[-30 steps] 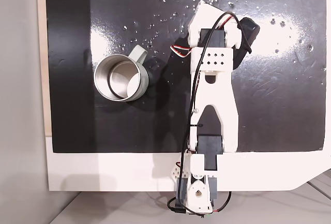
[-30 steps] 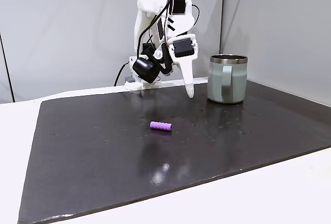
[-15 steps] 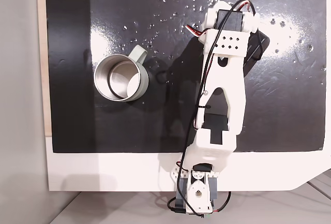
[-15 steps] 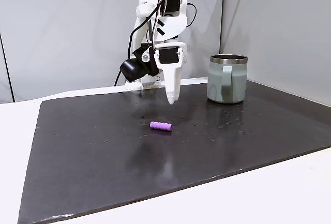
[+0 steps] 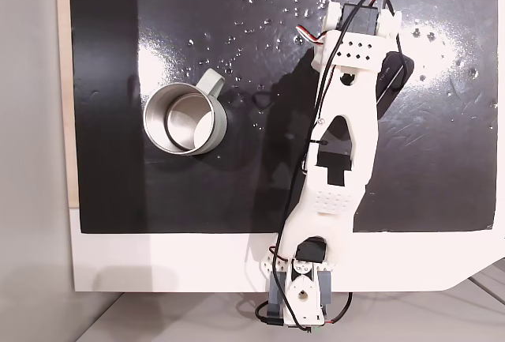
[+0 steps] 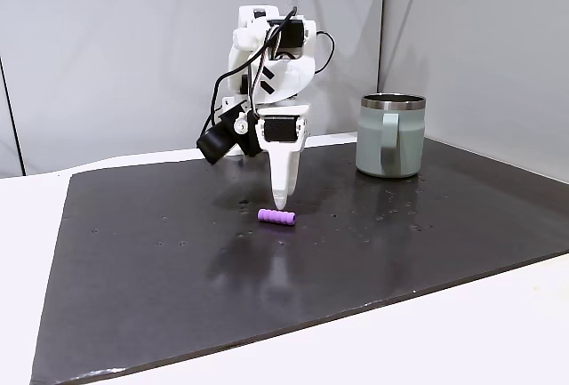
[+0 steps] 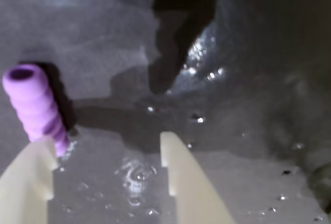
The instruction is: Grasp a pengrip and put it in the cup.
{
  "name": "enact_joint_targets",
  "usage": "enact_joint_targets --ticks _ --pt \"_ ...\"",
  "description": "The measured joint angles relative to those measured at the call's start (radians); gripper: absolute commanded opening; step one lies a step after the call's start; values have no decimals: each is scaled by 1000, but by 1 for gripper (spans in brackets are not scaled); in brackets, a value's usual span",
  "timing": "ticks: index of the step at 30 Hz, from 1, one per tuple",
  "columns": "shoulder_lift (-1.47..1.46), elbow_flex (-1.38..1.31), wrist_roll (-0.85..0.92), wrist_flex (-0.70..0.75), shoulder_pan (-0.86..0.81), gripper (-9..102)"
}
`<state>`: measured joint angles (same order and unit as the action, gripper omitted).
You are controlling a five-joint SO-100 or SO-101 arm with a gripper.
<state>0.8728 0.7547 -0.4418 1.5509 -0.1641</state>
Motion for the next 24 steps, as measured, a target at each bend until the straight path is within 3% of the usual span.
enact_joint_targets --ticks 13,24 --pt "-141 -278 100 20 -84 20" --pt "-242 -344 101 25 -94 19"
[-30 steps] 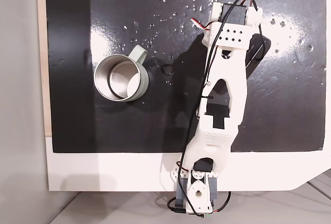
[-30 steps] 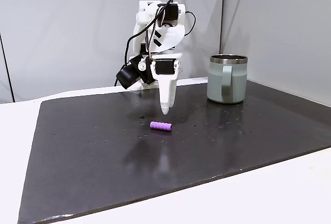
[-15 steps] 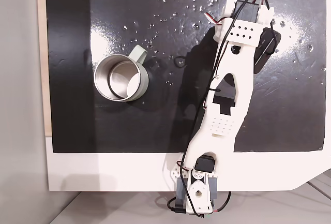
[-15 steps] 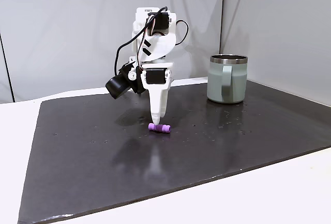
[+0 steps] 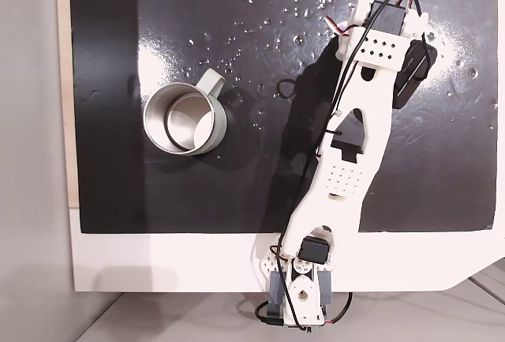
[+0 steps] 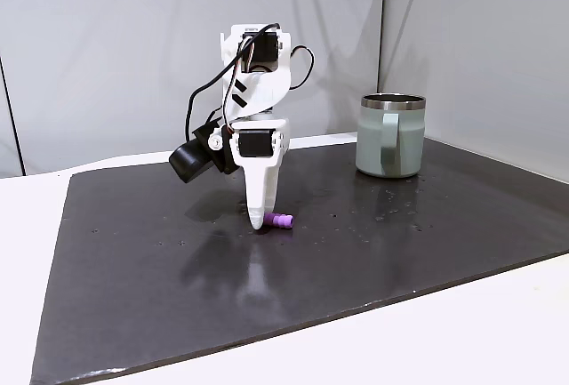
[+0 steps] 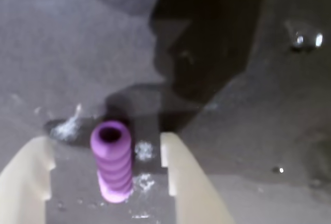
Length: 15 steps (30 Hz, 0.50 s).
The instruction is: Grasp a pengrip and put it in the cup.
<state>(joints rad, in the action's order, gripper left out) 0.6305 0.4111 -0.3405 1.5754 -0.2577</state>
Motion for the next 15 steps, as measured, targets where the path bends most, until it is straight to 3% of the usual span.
enact_joint_targets --ticks 10,15 --pt "-48 -71 3 9 8 18" --pt "-55 -91 3 6 17 2"
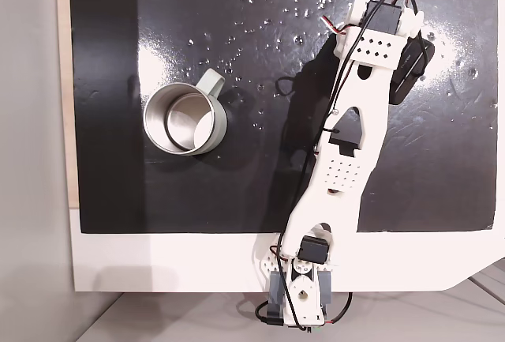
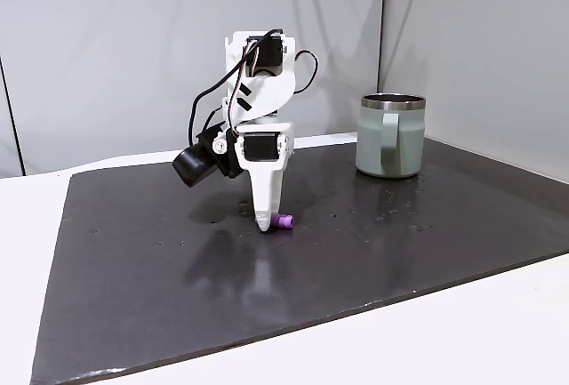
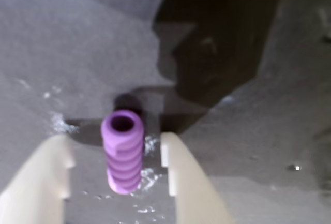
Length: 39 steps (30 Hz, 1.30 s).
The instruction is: Grasp a pengrip and put it in the cup.
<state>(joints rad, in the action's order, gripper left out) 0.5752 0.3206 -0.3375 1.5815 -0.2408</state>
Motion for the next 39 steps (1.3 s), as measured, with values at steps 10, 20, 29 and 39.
enact_joint_targets --ticks 10,20,29,39 --pt "23 0 -2 6 3 0" --pt "402 241 21 100 -14 0" --pt "824 528 61 141 35 0" --pt "1190 680 69 132 430 0"
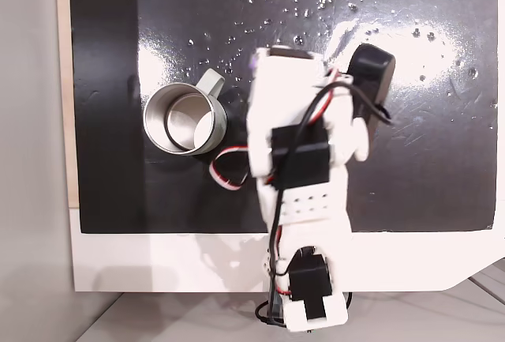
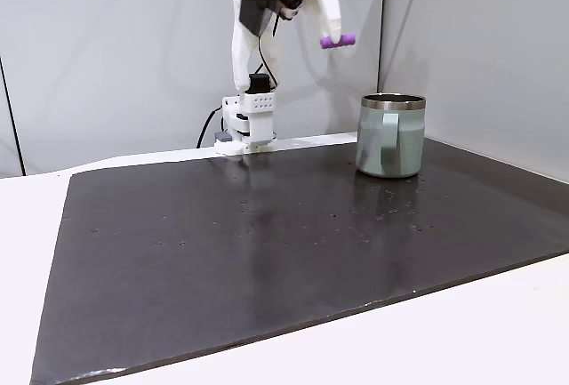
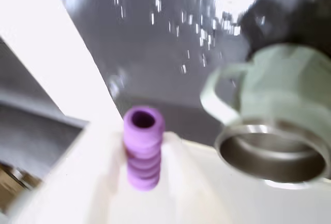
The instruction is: Grasp a pengrip and put it in the cup.
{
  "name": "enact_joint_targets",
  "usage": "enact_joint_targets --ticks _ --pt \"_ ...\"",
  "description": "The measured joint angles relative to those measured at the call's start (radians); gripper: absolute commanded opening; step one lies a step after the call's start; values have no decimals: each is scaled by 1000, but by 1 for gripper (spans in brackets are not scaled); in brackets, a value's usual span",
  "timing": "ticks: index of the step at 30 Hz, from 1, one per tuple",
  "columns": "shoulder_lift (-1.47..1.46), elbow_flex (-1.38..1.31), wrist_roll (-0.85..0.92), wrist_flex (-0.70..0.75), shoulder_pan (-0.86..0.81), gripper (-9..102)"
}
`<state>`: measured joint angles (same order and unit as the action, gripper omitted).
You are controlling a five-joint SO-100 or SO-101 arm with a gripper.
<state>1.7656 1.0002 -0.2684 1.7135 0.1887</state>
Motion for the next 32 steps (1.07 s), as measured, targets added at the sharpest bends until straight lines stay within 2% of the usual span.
enact_joint_targets --ticks 9,14,19,22,24,32 --pt "57 216 0 -167 296 0" --pt "57 284 -3 -207 413 0" --pt "46 328 -3 -224 462 2" --pt "46 334 -3 -227 471 18" --pt "46 339 -3 -229 468 23" --pt "57 342 26 -232 471 23"
